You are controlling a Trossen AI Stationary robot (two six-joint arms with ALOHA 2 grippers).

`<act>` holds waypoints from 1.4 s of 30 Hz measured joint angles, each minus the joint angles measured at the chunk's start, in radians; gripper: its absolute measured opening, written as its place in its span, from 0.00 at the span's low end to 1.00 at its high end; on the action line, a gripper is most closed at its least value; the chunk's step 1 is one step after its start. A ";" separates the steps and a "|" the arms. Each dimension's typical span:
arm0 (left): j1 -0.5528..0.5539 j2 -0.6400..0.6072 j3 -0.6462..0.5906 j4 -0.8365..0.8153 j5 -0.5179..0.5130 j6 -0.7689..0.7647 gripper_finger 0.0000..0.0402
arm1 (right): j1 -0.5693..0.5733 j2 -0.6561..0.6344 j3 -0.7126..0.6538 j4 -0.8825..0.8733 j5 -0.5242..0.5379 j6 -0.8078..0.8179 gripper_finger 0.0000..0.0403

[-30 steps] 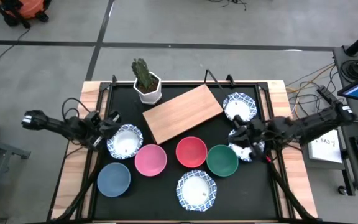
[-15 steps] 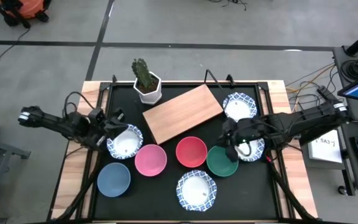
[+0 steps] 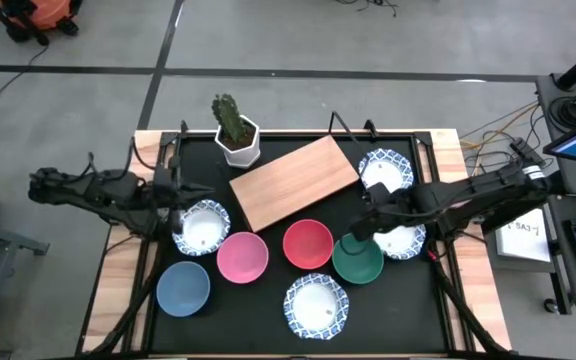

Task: Place and stack bowls onto a shelf
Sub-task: Put the green bowl on the shelf

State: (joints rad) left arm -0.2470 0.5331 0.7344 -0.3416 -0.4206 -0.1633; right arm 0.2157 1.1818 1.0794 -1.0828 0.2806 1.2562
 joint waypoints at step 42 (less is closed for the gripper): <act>-0.008 -0.057 -0.043 -0.115 -0.065 0.039 0.00 | -0.158 0.296 0.141 0.097 -0.247 -0.098 0.21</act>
State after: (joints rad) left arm -0.2554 0.4757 0.6910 -0.4571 -0.4852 -0.1246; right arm 0.0578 1.4777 1.2201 -0.9855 0.0333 1.1579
